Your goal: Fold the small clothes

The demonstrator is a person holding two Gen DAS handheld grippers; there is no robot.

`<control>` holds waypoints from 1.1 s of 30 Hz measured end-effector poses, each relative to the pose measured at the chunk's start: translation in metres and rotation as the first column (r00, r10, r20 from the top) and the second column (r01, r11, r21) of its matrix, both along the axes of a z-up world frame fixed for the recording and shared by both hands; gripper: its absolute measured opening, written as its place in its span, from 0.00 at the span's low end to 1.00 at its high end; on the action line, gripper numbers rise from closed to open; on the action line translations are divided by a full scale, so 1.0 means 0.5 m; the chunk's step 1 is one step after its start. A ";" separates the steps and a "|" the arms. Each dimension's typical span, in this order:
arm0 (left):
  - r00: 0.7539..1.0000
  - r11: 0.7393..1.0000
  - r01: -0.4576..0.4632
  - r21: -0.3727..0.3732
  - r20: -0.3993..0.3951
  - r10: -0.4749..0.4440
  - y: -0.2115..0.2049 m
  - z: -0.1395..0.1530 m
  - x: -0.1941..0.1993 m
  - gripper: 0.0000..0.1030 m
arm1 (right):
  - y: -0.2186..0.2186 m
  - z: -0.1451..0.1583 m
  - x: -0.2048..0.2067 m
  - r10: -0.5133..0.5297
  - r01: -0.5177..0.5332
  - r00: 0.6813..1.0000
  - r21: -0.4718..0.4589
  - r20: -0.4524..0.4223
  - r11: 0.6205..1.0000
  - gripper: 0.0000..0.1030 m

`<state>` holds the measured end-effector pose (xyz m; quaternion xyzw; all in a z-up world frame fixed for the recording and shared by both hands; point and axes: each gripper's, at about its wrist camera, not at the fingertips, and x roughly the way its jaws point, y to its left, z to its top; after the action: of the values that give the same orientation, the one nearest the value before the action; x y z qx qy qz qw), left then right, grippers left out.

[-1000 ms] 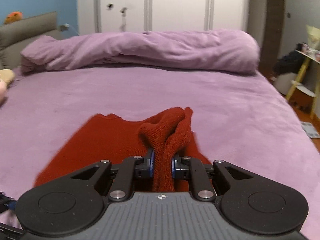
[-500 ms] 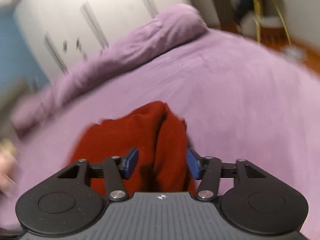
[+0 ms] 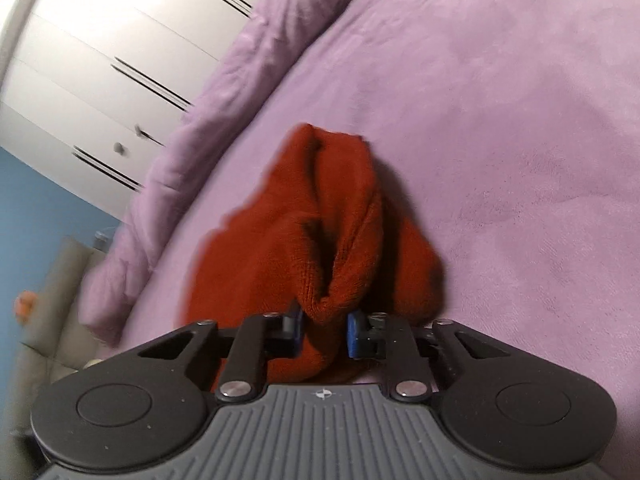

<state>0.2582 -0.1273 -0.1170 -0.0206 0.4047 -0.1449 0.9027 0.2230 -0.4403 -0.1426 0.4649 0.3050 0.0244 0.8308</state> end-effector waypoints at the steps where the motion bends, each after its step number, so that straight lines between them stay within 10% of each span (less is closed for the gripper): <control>1: 1.000 1.000 -0.013 0.005 0.015 0.013 0.006 0.007 -0.004 0.22 | -0.023 -0.012 -0.013 -0.010 -0.004 0.998 0.194 0.067 0.981 0.17; 4: 0.999 1.000 -0.014 0.016 0.030 0.013 0.016 0.007 -0.018 0.24 | -0.069 -0.058 -0.037 -0.116 0.021 0.981 0.509 0.155 0.860 0.16; 9: 1.000 0.998 0.018 0.061 0.018 -0.019 0.015 -0.021 -0.034 0.42 | -0.035 -0.066 -0.021 -0.027 0.030 0.998 0.055 -0.051 0.998 0.14; 12: 0.999 1.000 0.010 -0.018 -0.034 -0.011 0.079 0.002 -0.037 0.59 | -0.015 -0.017 -0.023 0.029 -0.035 0.998 -0.122 -0.049 0.992 0.22; 17: 0.991 0.988 -0.135 -0.075 -0.012 0.135 0.144 0.059 -0.022 0.56 | -0.010 0.082 -0.060 -0.083 0.063 0.996 -0.408 -0.031 0.911 0.34; 22: 0.985 0.961 -0.167 -0.219 -0.009 0.169 0.071 0.102 0.074 0.58 | 0.058 0.121 0.033 0.100 -0.073 0.994 -0.400 0.047 0.914 0.33; 33: 0.973 0.976 -0.213 -0.052 0.082 0.217 -0.062 0.006 0.238 0.71 | 0.113 0.077 0.295 0.122 -0.107 0.992 -0.583 -0.013 0.806 0.26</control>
<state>0.3774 -0.1582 -0.1140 -0.0772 0.3571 -0.0557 0.9292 0.3705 -0.3840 -0.1042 0.1690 0.3150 -0.0146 0.9338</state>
